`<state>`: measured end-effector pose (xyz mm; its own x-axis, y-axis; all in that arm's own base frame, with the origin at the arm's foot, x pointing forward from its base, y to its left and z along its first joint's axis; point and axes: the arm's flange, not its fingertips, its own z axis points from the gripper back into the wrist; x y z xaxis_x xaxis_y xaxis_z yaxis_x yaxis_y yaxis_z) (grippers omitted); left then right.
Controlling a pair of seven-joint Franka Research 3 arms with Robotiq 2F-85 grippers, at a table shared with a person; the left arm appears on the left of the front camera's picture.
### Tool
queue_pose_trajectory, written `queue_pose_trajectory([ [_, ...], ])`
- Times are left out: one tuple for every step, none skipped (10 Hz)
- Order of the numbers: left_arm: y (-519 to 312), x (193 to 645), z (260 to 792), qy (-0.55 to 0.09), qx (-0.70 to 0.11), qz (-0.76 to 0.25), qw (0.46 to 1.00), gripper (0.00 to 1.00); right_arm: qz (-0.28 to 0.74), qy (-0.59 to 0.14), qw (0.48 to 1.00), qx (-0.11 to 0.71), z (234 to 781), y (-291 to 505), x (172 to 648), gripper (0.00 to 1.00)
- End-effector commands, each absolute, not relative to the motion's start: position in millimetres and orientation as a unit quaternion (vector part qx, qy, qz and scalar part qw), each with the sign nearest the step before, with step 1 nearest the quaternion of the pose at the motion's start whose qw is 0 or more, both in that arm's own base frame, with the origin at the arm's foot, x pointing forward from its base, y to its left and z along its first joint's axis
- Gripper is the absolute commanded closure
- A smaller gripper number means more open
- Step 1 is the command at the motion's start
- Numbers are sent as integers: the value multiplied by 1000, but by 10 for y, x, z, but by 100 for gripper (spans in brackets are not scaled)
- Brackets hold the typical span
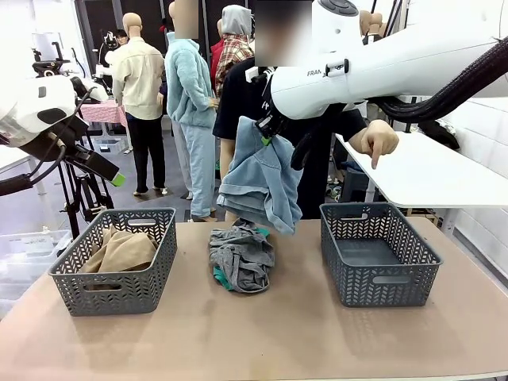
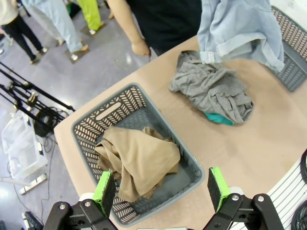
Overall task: Sort the tops and bottoms.
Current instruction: Sort the clothes according to human instructions.
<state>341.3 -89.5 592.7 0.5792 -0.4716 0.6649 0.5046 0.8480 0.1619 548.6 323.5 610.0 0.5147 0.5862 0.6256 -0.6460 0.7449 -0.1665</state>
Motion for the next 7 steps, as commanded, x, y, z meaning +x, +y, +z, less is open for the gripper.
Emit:
queue_pose_trajectory([
  [-891, 3409, 5922, -367, -25, -276, 888, 0, 353, -344, 869, 44, 6150, 3228, 5492, 100],
  [-891, 3409, 5922, -367, -25, -276, 888, 0, 353, -344, 869, 44, 6150, 3228, 5492, 100],
  [-891, 3409, 5922, -367, -25, -276, 888, 0, 353, -344, 869, 44, 6150, 3228, 5492, 100],
  [-891, 3409, 5922, -367, -25, -276, 888, 0, 353, -344, 869, 44, 6150, 3228, 5492, 100],
  [-891, 3409, 5922, -367, -25, -276, 888, 0, 353, -344, 869, 44, 6150, 3228, 5492, 100],
  [-891, 3409, 5922, -367, -25, -276, 888, 0, 353, -344, 869, 44, 6150, 3228, 5492, 100],
  [-891, 3409, 5922, -367, -25, -276, 888, 0, 353, -344, 869, 44, 6150, 3228, 5492, 100],
])
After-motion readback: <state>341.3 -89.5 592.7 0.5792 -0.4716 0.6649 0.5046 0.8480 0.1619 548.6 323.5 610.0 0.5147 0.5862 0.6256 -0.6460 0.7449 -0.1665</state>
